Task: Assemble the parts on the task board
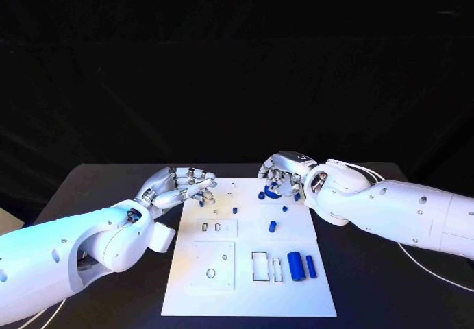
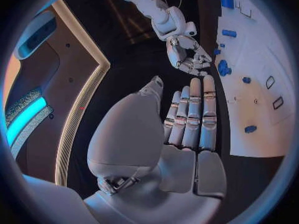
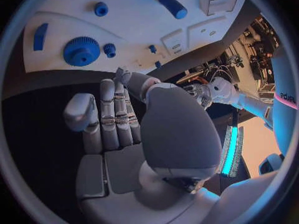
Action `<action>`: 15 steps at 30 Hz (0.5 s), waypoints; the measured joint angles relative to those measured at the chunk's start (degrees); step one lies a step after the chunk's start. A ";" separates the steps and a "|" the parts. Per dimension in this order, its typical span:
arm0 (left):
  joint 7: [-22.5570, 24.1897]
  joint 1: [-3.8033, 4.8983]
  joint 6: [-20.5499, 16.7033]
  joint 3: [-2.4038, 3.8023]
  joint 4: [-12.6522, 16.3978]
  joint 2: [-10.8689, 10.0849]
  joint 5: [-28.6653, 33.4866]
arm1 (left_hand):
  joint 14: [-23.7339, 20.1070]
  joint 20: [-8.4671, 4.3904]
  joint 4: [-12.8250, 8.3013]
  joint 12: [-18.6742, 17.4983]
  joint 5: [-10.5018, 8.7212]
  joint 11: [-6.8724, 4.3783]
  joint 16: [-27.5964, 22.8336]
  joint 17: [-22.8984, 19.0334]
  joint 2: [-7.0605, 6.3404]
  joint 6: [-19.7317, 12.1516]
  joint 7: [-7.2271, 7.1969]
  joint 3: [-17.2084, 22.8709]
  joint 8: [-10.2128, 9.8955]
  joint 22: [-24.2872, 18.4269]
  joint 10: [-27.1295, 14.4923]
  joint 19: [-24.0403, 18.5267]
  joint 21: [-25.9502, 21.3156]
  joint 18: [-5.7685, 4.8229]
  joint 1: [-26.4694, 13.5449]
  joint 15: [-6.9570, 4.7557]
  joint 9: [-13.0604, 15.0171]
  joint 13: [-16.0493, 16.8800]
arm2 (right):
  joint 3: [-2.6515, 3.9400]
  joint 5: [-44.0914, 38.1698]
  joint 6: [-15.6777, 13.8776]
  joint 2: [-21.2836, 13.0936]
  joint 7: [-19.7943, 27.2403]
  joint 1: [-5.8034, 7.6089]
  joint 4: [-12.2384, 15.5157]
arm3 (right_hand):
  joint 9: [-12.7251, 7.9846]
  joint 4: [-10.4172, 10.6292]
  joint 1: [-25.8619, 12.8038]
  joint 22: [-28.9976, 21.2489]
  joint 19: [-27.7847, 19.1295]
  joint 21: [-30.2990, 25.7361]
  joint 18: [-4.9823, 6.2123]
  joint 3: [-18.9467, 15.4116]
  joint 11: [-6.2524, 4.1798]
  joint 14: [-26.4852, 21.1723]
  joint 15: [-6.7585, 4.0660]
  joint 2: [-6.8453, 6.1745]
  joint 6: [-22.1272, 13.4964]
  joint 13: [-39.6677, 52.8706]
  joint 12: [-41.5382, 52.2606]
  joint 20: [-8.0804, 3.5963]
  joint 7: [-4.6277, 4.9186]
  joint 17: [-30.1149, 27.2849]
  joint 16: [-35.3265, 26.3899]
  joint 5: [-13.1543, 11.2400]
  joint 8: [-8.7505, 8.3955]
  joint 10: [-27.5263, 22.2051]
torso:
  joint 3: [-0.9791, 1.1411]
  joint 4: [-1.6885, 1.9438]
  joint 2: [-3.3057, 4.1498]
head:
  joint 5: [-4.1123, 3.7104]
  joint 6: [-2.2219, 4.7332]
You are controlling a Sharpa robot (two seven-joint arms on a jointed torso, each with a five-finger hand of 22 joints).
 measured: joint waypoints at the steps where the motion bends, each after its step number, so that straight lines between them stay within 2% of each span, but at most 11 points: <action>1: -0.09 0.00 0.09 0.00 -0.09 0.07 -0.01 | 0.00 0.00 0.00 0.00 0.00 0.16 0.00 0.00 0.23 -0.12 0.12 0.00 0.00 0.00 -0.16 0.00 -0.24 0.01 -0.23 0.00 0.00 0.00 | -0.05 -0.06 -0.16 0.16 -0.14 -0.04 -0.12 | 0.32 0.59 -1.42 0.28 -0.04 -0.02 0.00 -0.59 -0.18 0.01 -0.01 -0.21 -0.02 0.75 0.50 -0.06 0.02 0.20 0.59 0.00 0.15 -0.36 | 0.00 0.00 0.02 | 0.04 -0.01; 2: -0.16 0.00 0.16 0.00 -0.16 0.12 -0.01 | 0.00 0.00 0.00 0.00 0.00 0.20 0.00 0.00 0.22 -0.20 0.20 0.00 -0.20 -0.05 -0.20 0.00 -0.23 0.00 -0.22 0.00 0.00 0.00 | -0.09 -0.13 -0.26 0.30 -0.26 -0.06 -0.20 | 0.87 1.32 -2.70 1.55 0.75 0.74 0.00 -1.32 -0.58 0.32 -0.26 -0.46 0.73 1.80 1.24 -0.20 -0.69 0.44 1.45 0.00 0.79 -0.76 | 0.00 0.00 0.03 | 0.05 -0.03; 3: -0.23 0.00 0.23 0.00 -0.20 0.17 -0.01 | 0.00 0.00 0.00 0.00 0.00 0.20 -0.14 0.00 0.22 -0.20 0.20 0.00 -0.21 -0.09 -0.20 0.00 -0.23 0.00 -0.22 0.00 0.00 0.00 | -0.15 -0.26 -0.34 0.46 -0.40 -0.08 -0.27 | 1.32 1.79 -3.14 3.66 2.21 2.12 -0.51 -1.70 -0.87 1.26 -0.56 -0.53 1.46 2.59 1.88 -0.50 -1.20 0.81 2.52 0.00 1.30 -0.90 | 0.00 -0.01 0.03 | 0.05 -0.04; 4: -0.29 0.00 0.29 0.00 -0.22 0.20 -0.02 | 0.00 0.00 0.00 0.00 0.00 0.20 -0.28 0.00 0.22 -0.20 0.20 0.00 -0.21 -0.10 -0.20 0.00 -0.23 0.01 -0.22 0.00 0.00 0.00 | -0.22 -0.41 -0.39 0.63 -0.55 -0.12 -0.34 | 1.73 2.25 -3.48 9.75 5.28 5.84 -1.99 -1.89 -1.27 2.04 -0.85 -0.43 2.08 3.31 2.45 -0.80 -1.61 0.78 2.97 0.00 1.72 -0.79 | 0.00 -0.01 0.04 | 0.06 -0.04; 5: -0.38 0.00 0.38 0.00 -0.23 0.23 -0.02 | 0.00 0.00 0.00 0.00 0.00 0.20 -0.28 0.00 0.22 -0.20 0.20 0.00 -0.21 -0.10 -0.20 0.00 -0.23 0.01 -0.22 0.00 0.00 0.00 | -0.30 -0.69 -0.42 0.88 -0.78 -0.18 -0.43 | 2.02 2.58 -3.77 13.44 7.21 8.25 -2.90 -2.02 -1.49 2.87 -1.09 -0.46 2.34 3.86 2.80 -1.02 -1.89 0.59 3.39 0.00 1.93 -0.82 | 0.00 -0.02 0.05 | 0.06 -0.07; 8: -0.54 0.00 0.56 0.00 -0.24 0.24 -0.04 | -0.21 0.21 0.00 0.00 0.00 0.20 -0.28 0.05 0.22 -0.20 0.20 0.00 -0.21 -0.10 -0.20 -0.20 -0.23 0.00 -0.22 0.21 0.00 0.00 | -0.52 -1.45 -0.45 1.39 -1.31 -0.37 -0.73 | 2.71 3.57 -4.57 17.09 9.48 11.69 -3.43 -2.12 -1.80 4.00 -1.39 -0.66 2.66 4.78 2.97 -1.33 -2.22 -0.33 4.23 0.00 2.17 -1.95 | -0.01 -0.03 0.11 | 0.07 -0.16; 9: -0.60 0.00 0.64 0.00 -0.24 0.24 -0.04 | -0.21 0.21 0.00 0.00 0.00 0.20 -0.28 0.05 0.22 -0.20 0.20 0.00 -0.21 -0.13 -0.20 -0.21 -0.23 0.01 -0.22 0.21 0.00 0.00 | -0.60 -1.83 -0.47 1.57 -1.55 -0.48 -0.85 | 3.05 3.89 -4.57 17.36 9.68 13.62 -4.59 -2.12 -1.85 4.77 -1.64 -0.66 2.95 5.26 3.29 -1.55 -2.50 -0.84 4.79 0.00 2.55 -2.00 | -0.01 -0.03 0.13 | 0.07 -0.20; 13: -0.79 0.00 0.84 0.00 -0.17 0.16 -0.05 | -0.21 0.21 0.00 -0.12 0.00 0.20 -0.35 0.05 0.22 -0.27 0.14 0.00 -0.21 -0.19 -0.20 -0.20 -0.35 0.00 -0.22 0.21 0.05 0.00 | -0.79 -3.10 -0.44 1.94 -2.33 -0.95 -1.22 | 3.75 4.46 -5.32 17.45 9.72 13.83 -4.90 -2.23 -2.28 5.19 -1.79 -1.42 3.21 6.12 3.65 -1.59 -2.78 -2.13 5.21 0.00 2.81 -2.51 | -0.01 -0.02 0.18 | 0.01 -0.42; 14: -0.82 0.00 0.89 0.00 -0.15 0.13 -0.05 | -0.21 0.21 0.00 -0.23 0.00 0.20 -0.50 0.05 0.22 -0.41 -0.01 0.00 -0.21 -0.18 -0.20 -0.20 -0.45 0.00 -0.22 0.21 0.05 -0.02 | -0.81 -3.38 -0.37 2.05 -2.53 -1.04 -1.33 | 3.91 4.68 -5.68 17.15 9.20 12.13 -4.82 -2.46 -1.97 4.13 -1.52 -1.77 3.16 6.17 3.16 -1.54 -2.76 -2.57 5.21 0.00 2.81 -4.13 | 0.00 0.00 0.18 | 0.01 -0.47; 15: -0.86 0.01 0.94 0.00 -0.14 0.10 -0.06 | -0.21 0.21 0.00 -0.23 0.00 0.20 -0.51 0.05 0.22 -0.41 -0.01 0.00 -0.21 -0.18 -0.20 -0.20 -0.45 0.00 -0.22 0.21 0.05 -0.05 | -0.83 -3.73 -0.25 2.21 -2.78 -1.13 -1.51 | 4.09 4.91 -5.96 16.27 8.09 10.55 -4.16 -2.69 -1.58 2.74 -1.04 -2.03 2.88 6.07 2.37 -1.30 -2.68 -2.96 5.27 0.00 2.81 -6.03 | 0.00 0.01 0.21 | 0.00 -0.53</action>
